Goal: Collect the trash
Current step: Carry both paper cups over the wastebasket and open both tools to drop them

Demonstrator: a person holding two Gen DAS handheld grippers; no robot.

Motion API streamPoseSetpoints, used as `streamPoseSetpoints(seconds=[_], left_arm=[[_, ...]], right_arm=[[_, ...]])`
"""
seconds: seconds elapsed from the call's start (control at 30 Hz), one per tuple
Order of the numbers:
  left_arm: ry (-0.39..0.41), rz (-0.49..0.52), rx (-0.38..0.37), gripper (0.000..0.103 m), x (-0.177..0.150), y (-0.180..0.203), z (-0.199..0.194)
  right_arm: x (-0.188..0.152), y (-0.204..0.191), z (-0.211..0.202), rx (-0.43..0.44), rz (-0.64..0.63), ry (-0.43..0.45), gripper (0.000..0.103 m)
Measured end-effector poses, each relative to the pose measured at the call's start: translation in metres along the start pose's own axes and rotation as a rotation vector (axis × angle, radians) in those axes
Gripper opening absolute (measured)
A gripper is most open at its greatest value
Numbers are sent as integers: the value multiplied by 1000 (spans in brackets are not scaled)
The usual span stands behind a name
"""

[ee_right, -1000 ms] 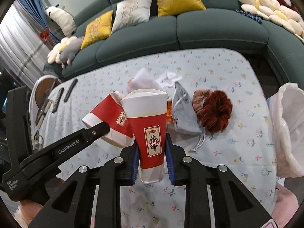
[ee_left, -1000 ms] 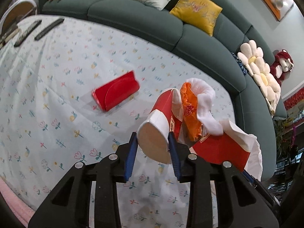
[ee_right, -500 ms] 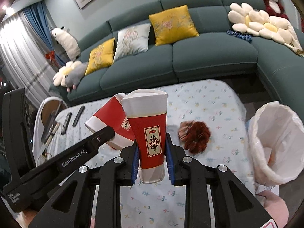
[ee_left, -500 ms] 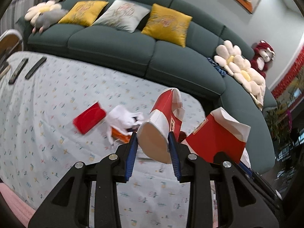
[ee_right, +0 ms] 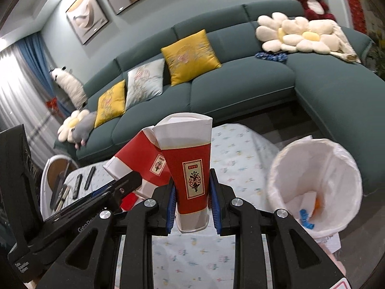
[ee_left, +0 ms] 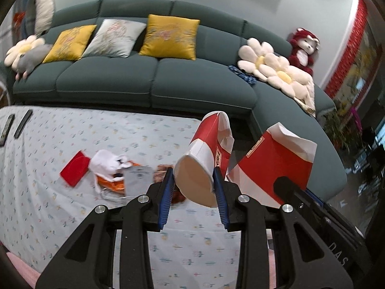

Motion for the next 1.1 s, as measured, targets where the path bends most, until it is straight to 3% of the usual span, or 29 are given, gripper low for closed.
streamPoseSetpoints(seconds=[0.63, 0.97, 1.1], left_arm=[[-50, 191, -122, 32, 10, 135, 42], [-125, 223, -178, 32, 2, 176, 84], [-142, 218, -190, 37, 0, 183, 95]], right_arm=[[44, 125, -44, -121, 151, 100, 24], [51, 188, -33, -186, 239, 88, 24], [51, 203, -26, -206, 261, 79, 24]])
Point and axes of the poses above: each gripper's, at about its wrist camera, not at the fingertips, and z roughly the way its jaws point, y to its right, x to its top, the point moved 5 cm from there along z, roughly the way its jaws point, and after that the axes turned 15 degrees about z, right-handed, at the moved point
